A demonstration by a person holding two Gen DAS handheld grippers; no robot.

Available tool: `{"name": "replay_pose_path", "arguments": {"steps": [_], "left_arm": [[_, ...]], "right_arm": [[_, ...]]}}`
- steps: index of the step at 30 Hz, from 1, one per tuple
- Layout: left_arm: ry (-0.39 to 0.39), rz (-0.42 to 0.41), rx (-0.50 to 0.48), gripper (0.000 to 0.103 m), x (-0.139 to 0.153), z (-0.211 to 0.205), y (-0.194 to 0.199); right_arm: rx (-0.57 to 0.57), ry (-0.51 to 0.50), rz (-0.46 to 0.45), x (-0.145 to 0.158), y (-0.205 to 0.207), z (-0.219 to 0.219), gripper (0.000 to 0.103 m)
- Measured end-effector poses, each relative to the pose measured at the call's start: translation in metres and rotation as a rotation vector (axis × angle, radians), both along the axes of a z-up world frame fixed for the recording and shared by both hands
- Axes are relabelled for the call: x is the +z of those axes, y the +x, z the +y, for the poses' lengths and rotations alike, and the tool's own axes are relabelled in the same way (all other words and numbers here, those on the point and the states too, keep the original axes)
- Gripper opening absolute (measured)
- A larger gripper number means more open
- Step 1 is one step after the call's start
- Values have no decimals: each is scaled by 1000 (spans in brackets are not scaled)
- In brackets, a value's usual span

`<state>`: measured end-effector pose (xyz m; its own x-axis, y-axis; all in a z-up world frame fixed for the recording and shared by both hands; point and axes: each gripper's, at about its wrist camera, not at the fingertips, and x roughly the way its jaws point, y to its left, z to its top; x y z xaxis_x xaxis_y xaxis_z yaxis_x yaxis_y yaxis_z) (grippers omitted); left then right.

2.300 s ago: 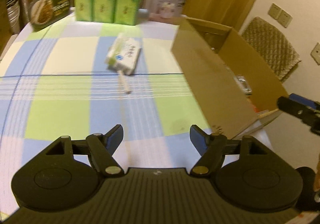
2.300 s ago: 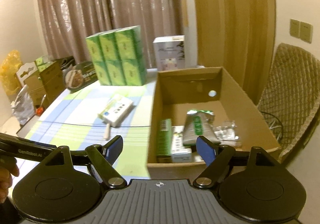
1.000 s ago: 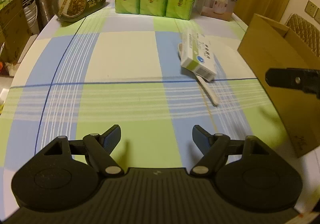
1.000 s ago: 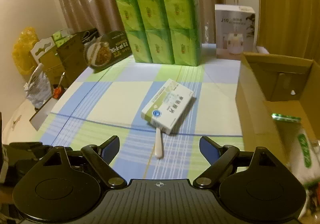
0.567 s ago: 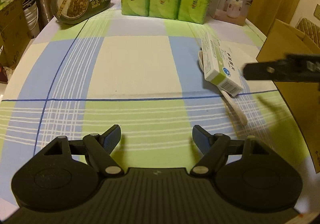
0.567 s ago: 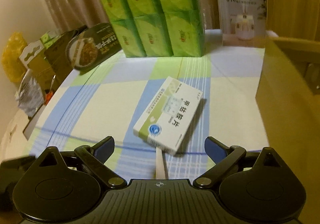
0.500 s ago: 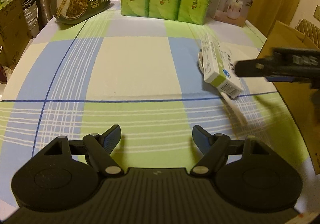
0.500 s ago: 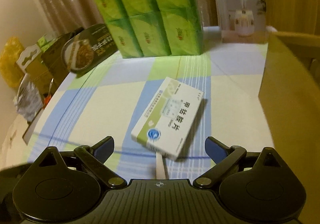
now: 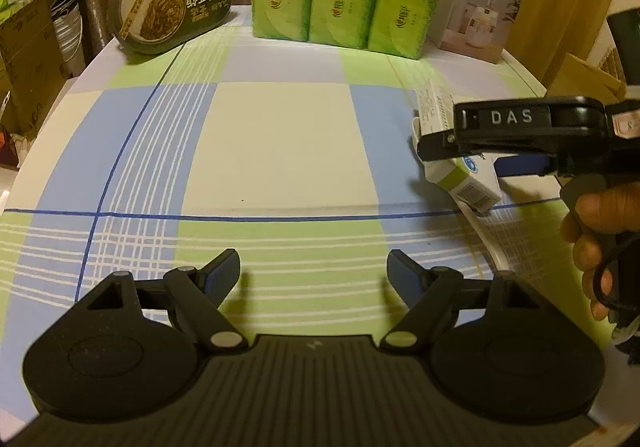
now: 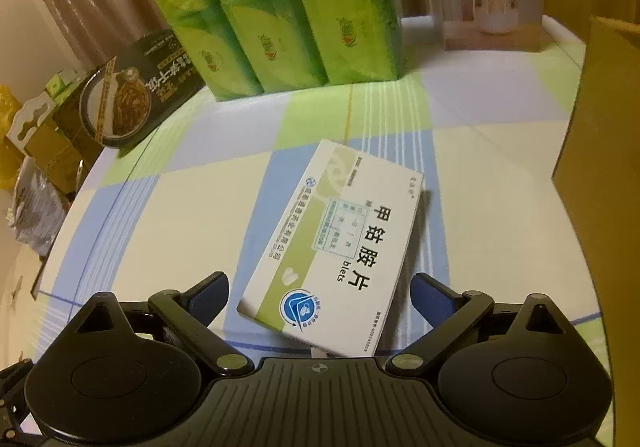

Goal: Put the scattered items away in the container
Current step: 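Grasp the white medicine box with the right tool, then lift the medicine box with the right tool while the left tool approaches the white spoon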

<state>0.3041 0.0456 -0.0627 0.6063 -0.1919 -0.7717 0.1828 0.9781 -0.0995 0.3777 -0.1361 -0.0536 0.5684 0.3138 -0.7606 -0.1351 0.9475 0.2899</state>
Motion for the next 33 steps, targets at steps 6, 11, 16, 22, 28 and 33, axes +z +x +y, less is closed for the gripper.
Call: {"name": "replay_pose_path", "arguments": {"steps": [6, 11, 16, 22, 28, 33], "left_arm": [[-13, 11, 5, 77, -2, 0, 1], [-5, 1, -28, 77, -1, -10, -1], [-11, 1, -58, 77, -2, -21, -2], [-8, 7, -50, 77, -5, -18, -1], [-21, 6, -27, 77, -3, -10, 1], [-30, 8, -25, 77, -3, -9, 0]], "right_arm": [[45, -62, -10, 1, -9, -2, 73], [73, -163, -51, 7, -32, -18, 70], [107, -238, -44, 2, -55, -31, 70], [307, -335, -71, -3, -76, -20, 70], [406, -252, -35, 0, -93, -11, 69], [308, -270, -94, 11, -94, -19, 69]]}}
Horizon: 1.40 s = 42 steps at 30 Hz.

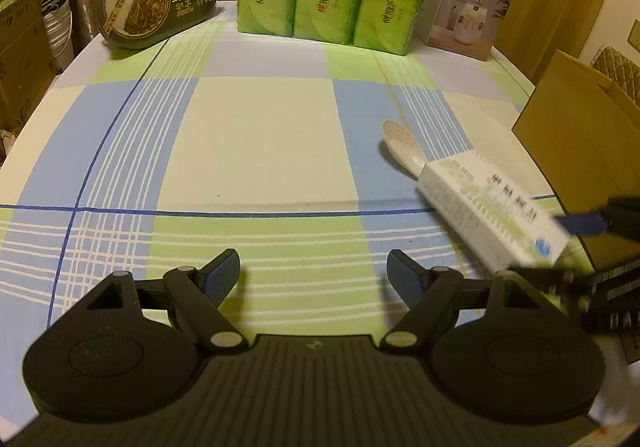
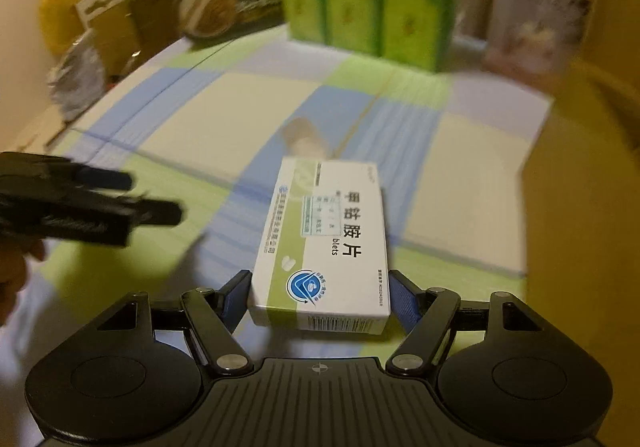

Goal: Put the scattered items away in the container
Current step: 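Lift the medicine box with the right tool while the left tool approaches the white spoon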

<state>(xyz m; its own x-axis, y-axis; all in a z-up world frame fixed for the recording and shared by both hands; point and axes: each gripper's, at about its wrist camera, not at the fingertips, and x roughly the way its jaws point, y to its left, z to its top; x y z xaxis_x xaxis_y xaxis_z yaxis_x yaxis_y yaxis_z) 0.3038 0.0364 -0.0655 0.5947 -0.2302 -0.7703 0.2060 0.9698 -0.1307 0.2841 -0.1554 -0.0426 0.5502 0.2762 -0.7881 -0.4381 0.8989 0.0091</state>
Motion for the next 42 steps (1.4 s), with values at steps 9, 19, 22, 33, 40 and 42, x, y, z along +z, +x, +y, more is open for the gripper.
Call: {"name": "replay_pose_path", "arguments": {"steps": [9, 19, 22, 33, 40, 42], "left_arm": [[-11, 0, -4, 77, 1, -1, 0], [-29, 1, 5, 77, 1, 2, 1], [-30, 0, 0, 77, 2, 2, 0], [8, -45, -241, 76, 3, -9, 2], [154, -55, -543, 68, -4, -12, 19], [217, -62, -626, 66, -8, -15, 20]], "right_arm": [[33, -240, -117, -4, 33, 11, 69], [261, -186, -25, -13, 15, 28, 69], [257, -64, 69, -15, 0, 26, 69], [22, 10, 47, -9, -28, -13, 69], [-8, 14, 53, -10, -46, -25, 69], [-30, 7, 48, -12, -51, -27, 69]]}}
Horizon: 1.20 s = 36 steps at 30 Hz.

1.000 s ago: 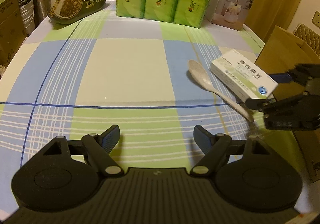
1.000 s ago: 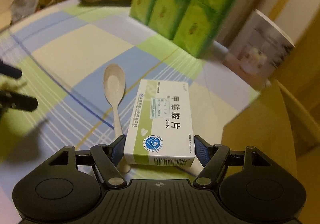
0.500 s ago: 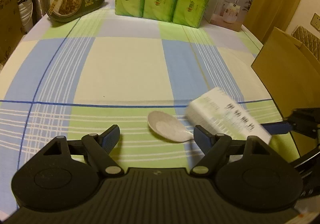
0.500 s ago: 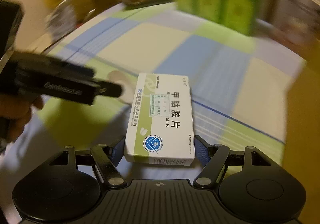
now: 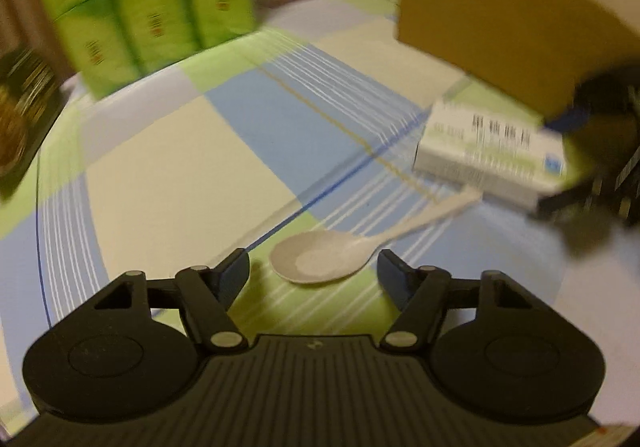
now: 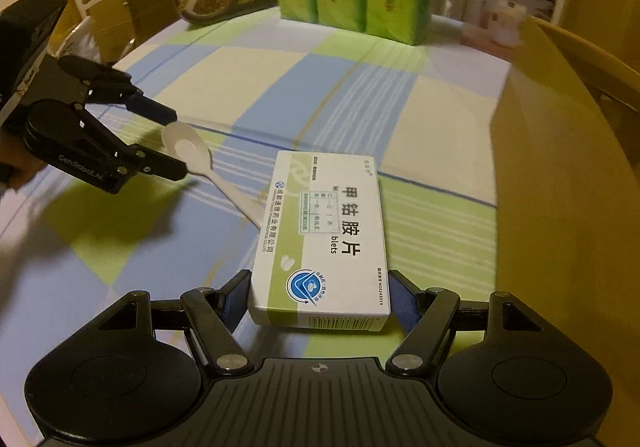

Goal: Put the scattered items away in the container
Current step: 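Lift the medicine box with the right tool while the left tool approaches the white spoon, then grasp the white spoon by its bowl with the left tool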

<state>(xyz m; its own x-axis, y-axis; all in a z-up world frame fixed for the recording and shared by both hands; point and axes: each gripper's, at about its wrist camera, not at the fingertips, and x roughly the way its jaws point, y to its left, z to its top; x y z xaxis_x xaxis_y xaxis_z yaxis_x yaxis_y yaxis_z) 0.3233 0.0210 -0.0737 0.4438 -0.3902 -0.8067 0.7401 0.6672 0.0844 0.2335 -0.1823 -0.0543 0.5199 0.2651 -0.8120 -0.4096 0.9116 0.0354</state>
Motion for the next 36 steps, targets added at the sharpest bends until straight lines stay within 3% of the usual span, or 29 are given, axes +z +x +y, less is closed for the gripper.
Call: {"name": "replay_pose_path", "arguments": {"steps": [3, 10, 13, 15, 19, 23, 30, 36], "left_arm": [[40, -26, -121, 67, -4, -2, -1], [61, -31, -271, 65, -6, -8, 9], [66, 28, -286, 42, -3, -12, 12], [106, 28, -296, 32, 0, -15, 3], [150, 61, -279, 24, 3, -19, -19], [171, 95, -276, 23, 6, -23, -49], [203, 79, -299, 25, 7, -28, -74], [183, 164, -313, 45, 4, -30, -57]], "right_arm": [[-25, -14, 2, -5, -8, -1, 69], [-47, -9, 2, -7, -17, -3, 69], [-70, -15, 3, -6, -21, -5, 69], [-76, -18, 4, -5, -25, -6, 68], [-69, -21, 12, -4, -34, -8, 68], [-68, -8, 23, 0, -45, -12, 68], [-74, -5, 27, 2, -60, -18, 68], [-36, -33, 23, 2, -66, -17, 69]]}}
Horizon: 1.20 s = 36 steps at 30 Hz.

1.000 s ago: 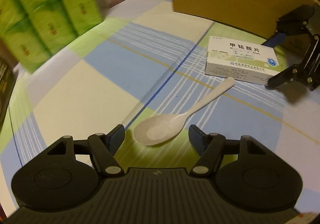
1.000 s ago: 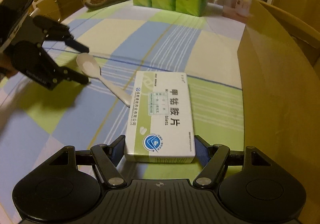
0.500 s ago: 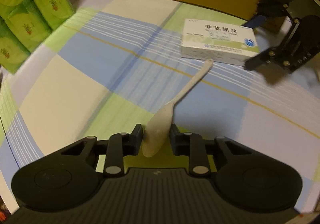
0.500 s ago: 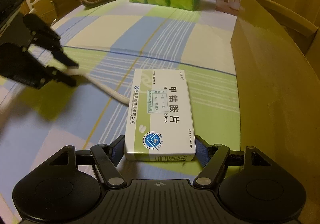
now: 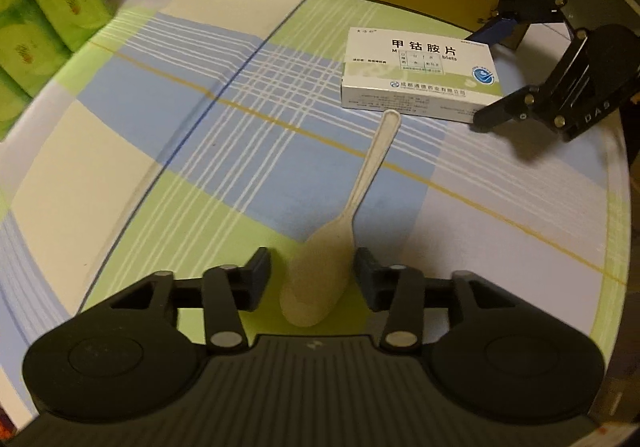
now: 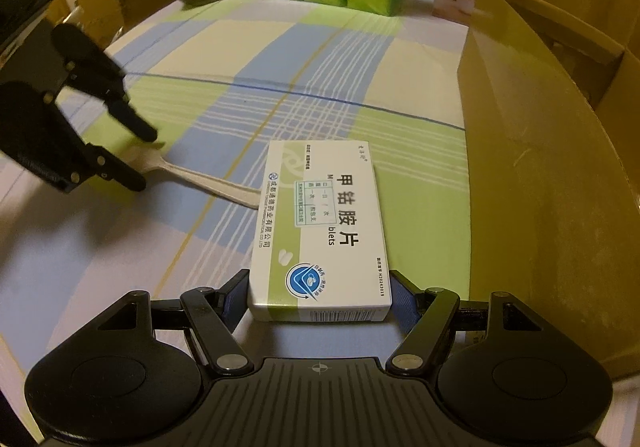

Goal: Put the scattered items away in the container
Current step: 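Grasp the white spoon by its bowl with the left tool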

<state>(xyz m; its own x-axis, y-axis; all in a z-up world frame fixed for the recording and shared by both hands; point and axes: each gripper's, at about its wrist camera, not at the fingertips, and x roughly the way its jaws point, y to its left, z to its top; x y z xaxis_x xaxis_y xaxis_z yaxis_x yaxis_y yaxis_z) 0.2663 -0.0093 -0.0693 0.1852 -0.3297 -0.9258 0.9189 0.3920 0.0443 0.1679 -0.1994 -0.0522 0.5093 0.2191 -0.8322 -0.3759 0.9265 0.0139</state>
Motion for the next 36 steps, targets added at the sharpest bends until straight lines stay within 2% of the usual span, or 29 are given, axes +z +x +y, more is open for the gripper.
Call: {"name": "replay_pose_path", "arguments": {"steps": [7, 10, 11, 17, 23, 26, 29, 31, 33, 36], "left_arm": [[13, 60, -62, 45, -2, -6, 3], [5, 76, -59, 35, -1, -5, 0], [4, 76, -57, 28, -1, -5, -1], [18, 101, -31, 28, 3, 0, -18], [32, 85, -103, 29, 3, 1, -36], [41, 70, -153, 33, 3, 2, -37], [53, 79, -188, 33, 2, 2, -36], [56, 87, -182, 33, 2, 2, -36], [58, 90, -169, 28, 3, 2, -37], [44, 101, -133, 27, 4, 3, -41]], "right_arm": [[11, 4, -5, -1, 2, -2, 69], [23, 3, -10, -2, 4, -1, 71], [26, 3, -10, -2, 5, -1, 72], [39, 5, -13, -1, 6, -4, 72], [52, 3, -5, -3, 2, -5, 72], [58, -2, -3, -3, -1, -5, 72], [62, -2, -2, -3, -2, -5, 72], [60, 0, -2, -4, -2, -5, 72], [57, 7, -4, -3, -3, -5, 72], [51, 25, -14, -1, -1, -6, 72]]}}
